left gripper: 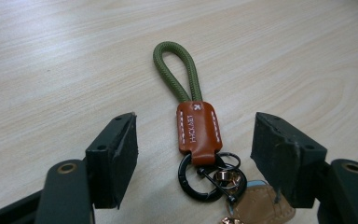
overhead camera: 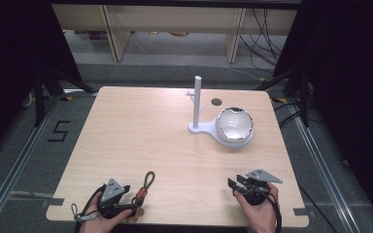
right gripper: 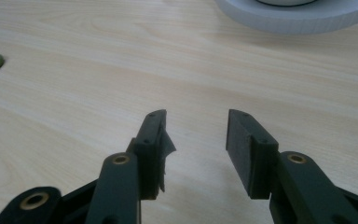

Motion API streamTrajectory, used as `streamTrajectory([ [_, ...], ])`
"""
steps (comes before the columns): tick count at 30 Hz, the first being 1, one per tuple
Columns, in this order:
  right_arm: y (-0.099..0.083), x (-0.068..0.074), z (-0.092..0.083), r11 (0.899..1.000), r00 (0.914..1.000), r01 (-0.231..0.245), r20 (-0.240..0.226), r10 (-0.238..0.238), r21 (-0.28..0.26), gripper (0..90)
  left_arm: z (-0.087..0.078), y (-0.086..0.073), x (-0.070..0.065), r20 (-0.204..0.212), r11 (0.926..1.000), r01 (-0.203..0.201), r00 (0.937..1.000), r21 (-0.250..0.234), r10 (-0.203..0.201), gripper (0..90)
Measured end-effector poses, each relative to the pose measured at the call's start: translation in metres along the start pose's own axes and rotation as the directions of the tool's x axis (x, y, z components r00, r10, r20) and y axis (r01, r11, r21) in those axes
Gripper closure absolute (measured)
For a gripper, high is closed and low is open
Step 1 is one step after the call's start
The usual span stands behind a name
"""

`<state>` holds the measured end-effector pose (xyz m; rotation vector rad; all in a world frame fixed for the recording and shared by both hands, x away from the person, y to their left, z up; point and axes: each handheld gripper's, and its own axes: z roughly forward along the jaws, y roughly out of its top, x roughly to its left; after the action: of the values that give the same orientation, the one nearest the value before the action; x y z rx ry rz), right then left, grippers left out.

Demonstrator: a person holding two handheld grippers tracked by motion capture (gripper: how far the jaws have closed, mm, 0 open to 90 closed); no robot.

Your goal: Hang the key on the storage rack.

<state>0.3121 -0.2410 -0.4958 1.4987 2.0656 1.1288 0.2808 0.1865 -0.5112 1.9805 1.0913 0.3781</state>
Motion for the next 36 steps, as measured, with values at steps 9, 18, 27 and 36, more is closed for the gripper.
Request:
streamTrajectory([
  [9,0.001,0.0,0.003,0.999,0.9999,-0.008,-0.007,0.008,0.053,58.7,0.002,0.026,0.002,-0.003,0.9811,-0.07,0.9975,0.181,0.071,33.6],
  [18,0.004,0.001,-0.001,0.996,0.9996,-0.021,-0.018,0.023,0.081,58.9,0.008,0.049,-0.002,-0.002,0.9388,-0.025,0.9996,0.343,0.027,36.8],
  [27,0.004,0.007,-0.002,0.994,0.999,-0.036,-0.022,0.039,0.105,58.5,0.023,0.057,-0.009,0.0,0.8915,-0.017,0.9998,0.453,0.019,38.4],
  [36,0.003,0.005,0.001,0.994,0.9991,-0.016,-0.037,0.02,0.105,58.1,0.031,0.059,-0.007,-0.017,0.8679,-0.024,0.9991,0.496,0.038,45.8],
])
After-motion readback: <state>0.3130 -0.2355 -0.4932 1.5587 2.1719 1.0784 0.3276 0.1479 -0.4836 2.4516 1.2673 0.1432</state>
